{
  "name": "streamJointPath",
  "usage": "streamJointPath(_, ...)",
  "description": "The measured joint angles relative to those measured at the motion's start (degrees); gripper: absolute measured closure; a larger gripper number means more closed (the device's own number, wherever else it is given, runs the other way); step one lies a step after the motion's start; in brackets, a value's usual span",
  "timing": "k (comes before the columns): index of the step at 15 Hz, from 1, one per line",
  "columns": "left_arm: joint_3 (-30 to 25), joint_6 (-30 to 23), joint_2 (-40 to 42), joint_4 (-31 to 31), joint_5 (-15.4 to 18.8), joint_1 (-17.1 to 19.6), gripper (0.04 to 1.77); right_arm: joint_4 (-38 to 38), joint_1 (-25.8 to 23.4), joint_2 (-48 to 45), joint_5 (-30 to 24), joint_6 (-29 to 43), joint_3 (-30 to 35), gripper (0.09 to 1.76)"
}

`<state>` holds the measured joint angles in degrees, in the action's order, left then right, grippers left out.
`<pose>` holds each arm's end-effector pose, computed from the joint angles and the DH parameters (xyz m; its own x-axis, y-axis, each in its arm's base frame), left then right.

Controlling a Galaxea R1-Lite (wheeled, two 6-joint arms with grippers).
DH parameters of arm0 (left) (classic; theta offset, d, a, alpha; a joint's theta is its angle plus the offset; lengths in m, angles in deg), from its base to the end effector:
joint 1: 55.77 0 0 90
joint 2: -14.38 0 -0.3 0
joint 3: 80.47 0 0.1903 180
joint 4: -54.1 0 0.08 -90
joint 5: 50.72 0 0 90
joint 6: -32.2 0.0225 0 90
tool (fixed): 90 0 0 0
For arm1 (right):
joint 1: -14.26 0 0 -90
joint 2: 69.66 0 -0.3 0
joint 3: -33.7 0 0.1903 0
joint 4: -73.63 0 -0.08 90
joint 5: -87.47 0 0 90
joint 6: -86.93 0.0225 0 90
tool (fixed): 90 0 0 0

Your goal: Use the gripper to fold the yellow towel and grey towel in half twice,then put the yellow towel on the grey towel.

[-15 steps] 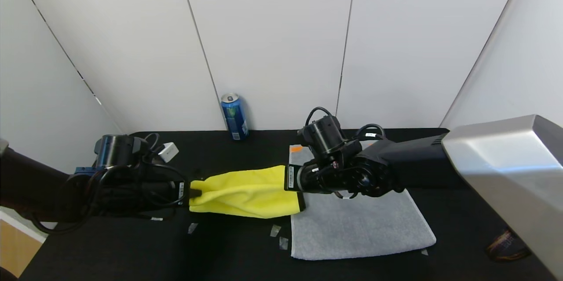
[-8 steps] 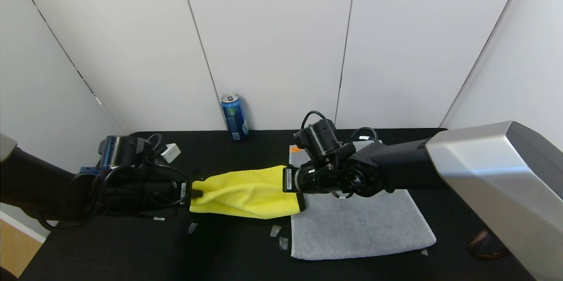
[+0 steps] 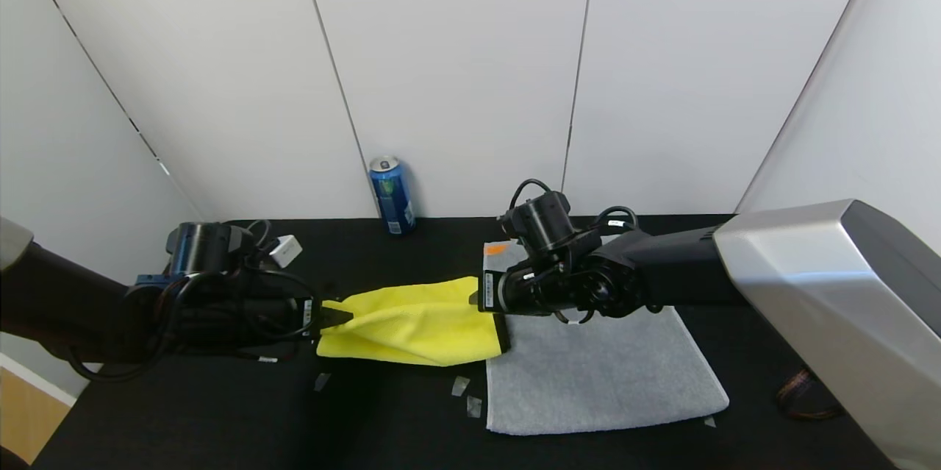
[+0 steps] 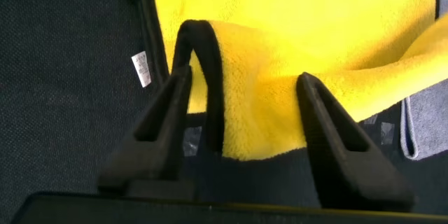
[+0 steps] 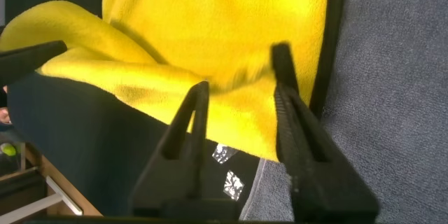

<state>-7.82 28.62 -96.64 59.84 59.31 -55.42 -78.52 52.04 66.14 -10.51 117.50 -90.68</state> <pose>0.3295 -0.0057 0.0915 0.6767 -0.3384 -0.6539 0.1963 0.9389 -0.2828 0.3781 0.2970 0.1067 0.5209 0.5794 -0.6268 -0.3411 0.8145 0.4694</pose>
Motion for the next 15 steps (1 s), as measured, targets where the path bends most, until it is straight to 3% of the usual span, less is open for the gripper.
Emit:
streamJointPath(6,0.06,0.06,0.38,-0.16,-2.4,0.39,0.39,1.97,-0.9,0.94,0.18,-0.04,-3.97,0.57)
streamJointPath(15,-2.43,0.02,8.44,0.99,-2.88,1.88,0.19,3.5,-0.68,-1.79,1.17,0.1,-4.97,0.28)
